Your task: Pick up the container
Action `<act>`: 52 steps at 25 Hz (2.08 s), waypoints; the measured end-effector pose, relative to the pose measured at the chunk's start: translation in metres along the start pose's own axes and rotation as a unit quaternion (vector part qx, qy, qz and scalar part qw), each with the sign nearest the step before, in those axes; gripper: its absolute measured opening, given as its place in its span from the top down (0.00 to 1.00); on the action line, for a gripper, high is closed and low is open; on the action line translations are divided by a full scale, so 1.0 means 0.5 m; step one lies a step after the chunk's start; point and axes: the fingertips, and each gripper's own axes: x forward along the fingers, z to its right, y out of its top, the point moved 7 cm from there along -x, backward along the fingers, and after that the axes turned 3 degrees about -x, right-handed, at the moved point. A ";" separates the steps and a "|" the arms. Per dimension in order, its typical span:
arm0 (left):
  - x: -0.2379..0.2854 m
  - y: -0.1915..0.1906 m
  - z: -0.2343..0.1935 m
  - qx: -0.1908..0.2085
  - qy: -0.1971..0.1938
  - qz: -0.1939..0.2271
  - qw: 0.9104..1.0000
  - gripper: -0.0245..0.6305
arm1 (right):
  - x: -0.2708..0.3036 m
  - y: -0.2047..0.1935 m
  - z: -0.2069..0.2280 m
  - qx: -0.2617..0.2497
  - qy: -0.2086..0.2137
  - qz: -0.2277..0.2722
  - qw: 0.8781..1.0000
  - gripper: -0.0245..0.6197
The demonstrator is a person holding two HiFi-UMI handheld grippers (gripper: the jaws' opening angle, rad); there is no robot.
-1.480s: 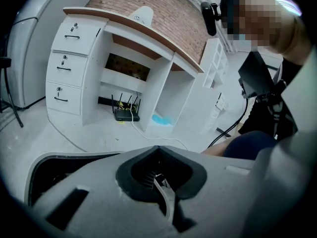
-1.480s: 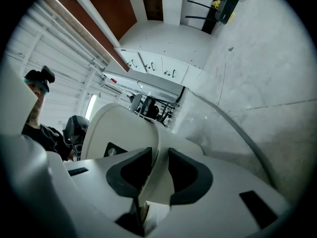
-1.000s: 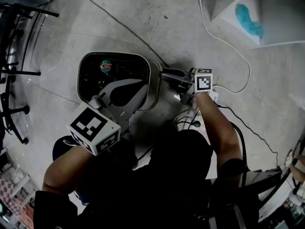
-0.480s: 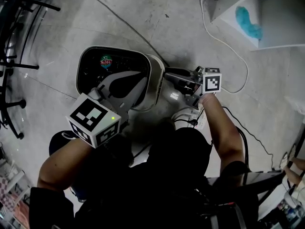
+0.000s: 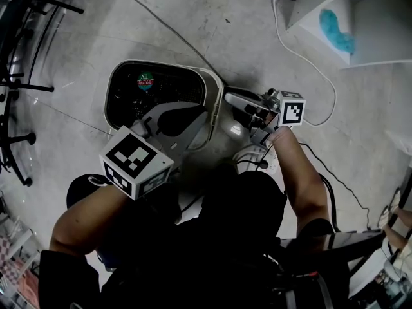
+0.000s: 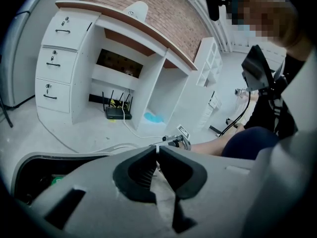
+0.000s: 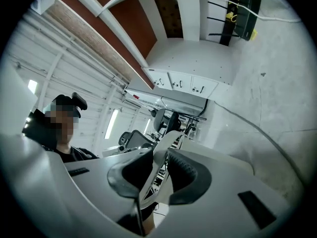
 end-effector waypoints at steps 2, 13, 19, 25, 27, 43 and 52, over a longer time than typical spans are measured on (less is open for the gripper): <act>-0.001 0.003 -0.002 0.001 0.002 0.000 1.000 0.94 | 0.013 0.008 -0.015 -0.007 0.006 -0.002 1.000 0.83; -0.016 0.018 -0.013 -0.021 -0.017 -0.011 1.000 0.63 | 0.101 0.057 -0.086 -0.058 0.032 -0.031 0.997 0.83; -0.078 0.040 -0.071 -0.046 -0.014 -0.016 0.999 0.59 | 0.188 0.085 -0.107 -0.074 0.044 -0.060 0.994 0.83; -0.079 0.053 -0.070 -0.133 -0.066 -0.021 0.989 0.58 | 0.217 0.093 -0.153 -0.112 0.044 -0.103 0.987 0.83; -0.073 0.059 -0.070 -0.156 -0.073 -0.013 0.985 0.58 | 0.231 0.096 -0.162 -0.122 0.047 -0.113 0.985 0.83; -0.130 0.079 -0.165 -0.194 -0.121 -0.016 0.973 0.77 | 0.313 0.153 -0.158 -0.181 0.008 -0.125 0.975 0.84; -0.094 0.078 -0.149 -0.215 -0.146 -0.015 0.966 0.81 | 0.288 0.173 -0.180 -0.316 -0.107 -0.068 0.940 0.84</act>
